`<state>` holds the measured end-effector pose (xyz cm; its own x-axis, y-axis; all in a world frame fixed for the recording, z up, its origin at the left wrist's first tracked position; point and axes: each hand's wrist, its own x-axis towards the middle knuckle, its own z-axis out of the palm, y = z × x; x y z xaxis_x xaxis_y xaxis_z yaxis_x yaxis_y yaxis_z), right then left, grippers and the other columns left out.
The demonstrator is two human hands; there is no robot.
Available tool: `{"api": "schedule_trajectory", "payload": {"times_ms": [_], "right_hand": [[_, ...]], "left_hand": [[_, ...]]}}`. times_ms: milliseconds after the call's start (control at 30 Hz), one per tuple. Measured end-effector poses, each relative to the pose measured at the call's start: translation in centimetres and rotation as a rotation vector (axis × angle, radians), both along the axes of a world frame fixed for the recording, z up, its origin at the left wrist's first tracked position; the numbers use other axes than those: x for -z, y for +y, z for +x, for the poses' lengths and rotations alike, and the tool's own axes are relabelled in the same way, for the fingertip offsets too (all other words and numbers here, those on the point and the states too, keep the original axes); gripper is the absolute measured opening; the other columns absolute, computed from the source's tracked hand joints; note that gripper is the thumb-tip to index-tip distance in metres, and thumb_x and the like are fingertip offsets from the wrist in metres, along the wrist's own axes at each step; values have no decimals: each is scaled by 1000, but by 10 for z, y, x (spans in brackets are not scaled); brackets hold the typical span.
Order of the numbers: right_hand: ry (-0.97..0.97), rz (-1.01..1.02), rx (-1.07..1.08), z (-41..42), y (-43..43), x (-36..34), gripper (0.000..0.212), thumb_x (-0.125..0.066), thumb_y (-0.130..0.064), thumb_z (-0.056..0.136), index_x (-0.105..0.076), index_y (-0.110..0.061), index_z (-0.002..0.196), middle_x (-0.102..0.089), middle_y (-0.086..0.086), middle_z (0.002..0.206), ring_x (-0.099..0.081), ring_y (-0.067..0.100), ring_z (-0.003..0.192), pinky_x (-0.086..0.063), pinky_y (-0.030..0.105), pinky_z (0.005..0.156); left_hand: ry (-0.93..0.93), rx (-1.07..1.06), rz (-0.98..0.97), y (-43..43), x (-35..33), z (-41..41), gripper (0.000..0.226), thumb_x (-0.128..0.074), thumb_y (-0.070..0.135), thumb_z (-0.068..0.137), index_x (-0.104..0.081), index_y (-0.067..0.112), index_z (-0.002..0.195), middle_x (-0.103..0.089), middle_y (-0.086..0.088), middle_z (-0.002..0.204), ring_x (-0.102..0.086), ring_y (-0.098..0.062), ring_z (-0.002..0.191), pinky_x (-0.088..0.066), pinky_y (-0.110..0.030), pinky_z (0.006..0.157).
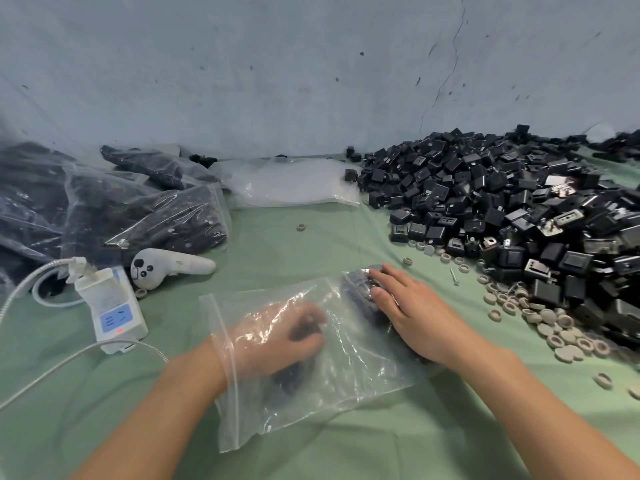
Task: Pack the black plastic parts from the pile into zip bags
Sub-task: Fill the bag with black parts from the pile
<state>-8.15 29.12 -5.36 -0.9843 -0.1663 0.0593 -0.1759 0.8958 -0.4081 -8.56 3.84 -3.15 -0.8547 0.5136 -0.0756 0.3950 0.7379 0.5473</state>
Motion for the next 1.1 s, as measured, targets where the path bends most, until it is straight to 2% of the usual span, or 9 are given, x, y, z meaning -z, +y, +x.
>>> {"api": "schedule_trajectory", "payload": {"times_ms": [133, 233, 300, 367, 433, 567, 733, 833, 1100], "right_hand": [[25, -75, 56, -1, 1, -2, 53, -22, -48, 105, -31, -29, 154, -28, -6, 162, -20, 11, 150, -18, 37, 122], [68, -196, 157, -2, 7, -5, 50, -25, -45, 106, -37, -26, 152, -39, -4, 156, -32, 14, 144, -24, 33, 117], [98, -294, 214, -3, 11, -8, 49, -27, -45, 106, -40, -25, 150, -45, -5, 151, -38, 14, 139, -27, 30, 113], [106, -339, 236, -4, 15, -9, 47, -28, -43, 107, -42, -25, 148, -47, -5, 149, -40, 12, 138, -27, 27, 110], [81, -322, 225, -4, 17, -8, 45, -30, -41, 107, -43, -26, 147, -47, -6, 149, -41, 12, 137, -28, 28, 109], [-1, -229, 137, -2, 20, -6, 42, -30, -37, 108, -42, -30, 147, -42, -9, 151, -36, 11, 140, -24, 23, 108], [-74, -215, 95, 0, 27, -3, 42, -30, -26, 108, -41, -32, 148, -35, -11, 155, -29, 9, 144, -20, 22, 112], [-92, -227, 84, -1, 30, -2, 42, -30, -24, 108, -40, -33, 148, -31, -11, 158, -26, 9, 146, -18, 19, 110], [-117, -187, 64, -4, 30, 3, 41, -30, -32, 107, -40, -37, 147, -25, -8, 160, -25, 12, 147, -16, 20, 110]], "left_hand": [[26, 8, 166, 18, -2, 1, 17, -57, 33, 98, -58, 27, 114, -65, 16, 86, -54, 9, 70, -38, -6, 69], [21, 59, 113, 29, 7, -2, 26, -51, 34, 102, -62, 20, 121, -55, 14, 103, -55, 5, 89, -38, -10, 81], [30, 73, 73, 31, 15, -5, 31, -48, 40, 102, -60, 22, 124, -45, 13, 109, -53, -5, 99, -37, -18, 90], [-17, 55, 166, 26, 20, -10, 25, -53, 49, 96, -58, 35, 117, -49, 24, 101, -54, 7, 93, -39, -12, 84], [-58, 46, 265, 20, 23, -14, 22, -64, 57, 87, -59, 43, 102, -59, 27, 95, -58, 10, 90, -42, -8, 80], [-102, 110, 305, 20, 24, -16, 26, -65, 53, 78, -64, 48, 104, -64, 28, 105, -63, 3, 101, -46, -11, 91], [-69, 171, 216, 42, 18, -16, 21, -69, 50, 86, -65, 47, 106, -56, 43, 103, -52, 20, 101, -34, 3, 82], [-66, 164, 180, 52, 17, -14, 27, -69, 50, 86, -62, 45, 111, -59, 36, 97, -53, 17, 96, -37, 1, 77], [-8, 209, 182, 43, 17, -13, 30, -76, 29, 86, -64, 35, 113, -60, 26, 102, -54, 11, 101, -38, -8, 91]]}}
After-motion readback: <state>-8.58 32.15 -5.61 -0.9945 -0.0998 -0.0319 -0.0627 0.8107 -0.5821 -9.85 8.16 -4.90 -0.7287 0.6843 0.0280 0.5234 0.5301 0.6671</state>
